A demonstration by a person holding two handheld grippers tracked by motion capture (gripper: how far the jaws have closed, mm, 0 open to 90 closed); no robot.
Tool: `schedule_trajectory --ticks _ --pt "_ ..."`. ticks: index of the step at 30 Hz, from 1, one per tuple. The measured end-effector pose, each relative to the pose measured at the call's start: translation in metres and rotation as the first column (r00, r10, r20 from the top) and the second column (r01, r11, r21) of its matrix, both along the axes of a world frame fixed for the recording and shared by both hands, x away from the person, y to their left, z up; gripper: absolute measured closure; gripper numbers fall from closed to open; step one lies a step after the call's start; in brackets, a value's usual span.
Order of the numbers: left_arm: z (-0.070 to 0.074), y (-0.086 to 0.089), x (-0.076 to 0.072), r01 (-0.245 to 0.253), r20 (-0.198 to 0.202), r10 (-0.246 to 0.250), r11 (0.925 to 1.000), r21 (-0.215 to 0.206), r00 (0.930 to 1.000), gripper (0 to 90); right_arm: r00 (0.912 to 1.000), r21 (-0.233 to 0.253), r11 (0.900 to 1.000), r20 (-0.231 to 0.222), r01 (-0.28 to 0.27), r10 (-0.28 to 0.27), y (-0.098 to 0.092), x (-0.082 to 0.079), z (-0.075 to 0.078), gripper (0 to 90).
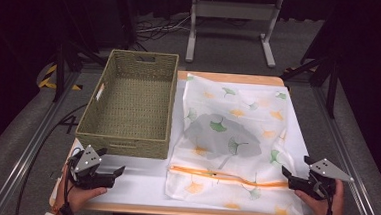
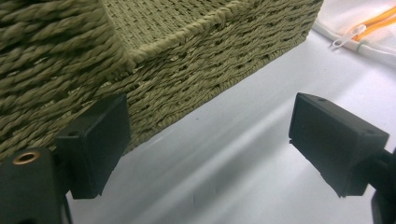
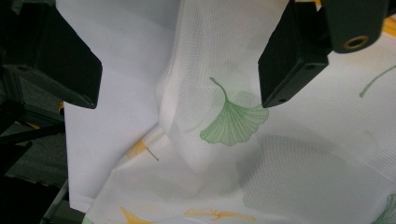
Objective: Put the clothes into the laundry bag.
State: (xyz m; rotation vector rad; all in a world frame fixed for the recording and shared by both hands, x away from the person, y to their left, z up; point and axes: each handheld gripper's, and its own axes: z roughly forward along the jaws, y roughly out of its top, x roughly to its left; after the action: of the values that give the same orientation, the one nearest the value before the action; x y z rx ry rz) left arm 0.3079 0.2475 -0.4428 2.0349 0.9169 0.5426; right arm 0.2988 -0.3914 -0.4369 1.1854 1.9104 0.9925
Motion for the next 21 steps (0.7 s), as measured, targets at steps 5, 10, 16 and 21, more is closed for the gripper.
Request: schedule_trajectory --ticks 5,10,16,21 --pt "0.0008 0.0001 -0.0010 0.002 0.005 -0.002 1.0000 0.000 1.0000 13.6 1.0000 -0.014 1.000 0.002 -0.005 0.005 0.0010 -0.0057 -0.0019 14.7" --pt "0.0005 0.0003 0.0009 -0.005 0.002 0.005 1.0000 0.002 1.0000 13.6 0.9998 -0.027 0.999 0.013 -0.017 0.017 0.0042 -0.0064 -0.0005 14.9" --pt "0.0007 0.0013 0.0013 -0.021 0.002 0.021 0.9998 0.003 0.9998 13.5 0.9995 -0.036 0.999 0.017 -0.028 0.028 0.0069 -0.0055 -0.0002 14.8" --pt "0.0007 0.0019 0.0017 -0.028 0.002 0.028 0.9996 0.000 0.9996 13.4 0.9991 -0.030 0.999 0.022 -0.037 0.037 0.0078 -0.0063 0.0004 14.8"
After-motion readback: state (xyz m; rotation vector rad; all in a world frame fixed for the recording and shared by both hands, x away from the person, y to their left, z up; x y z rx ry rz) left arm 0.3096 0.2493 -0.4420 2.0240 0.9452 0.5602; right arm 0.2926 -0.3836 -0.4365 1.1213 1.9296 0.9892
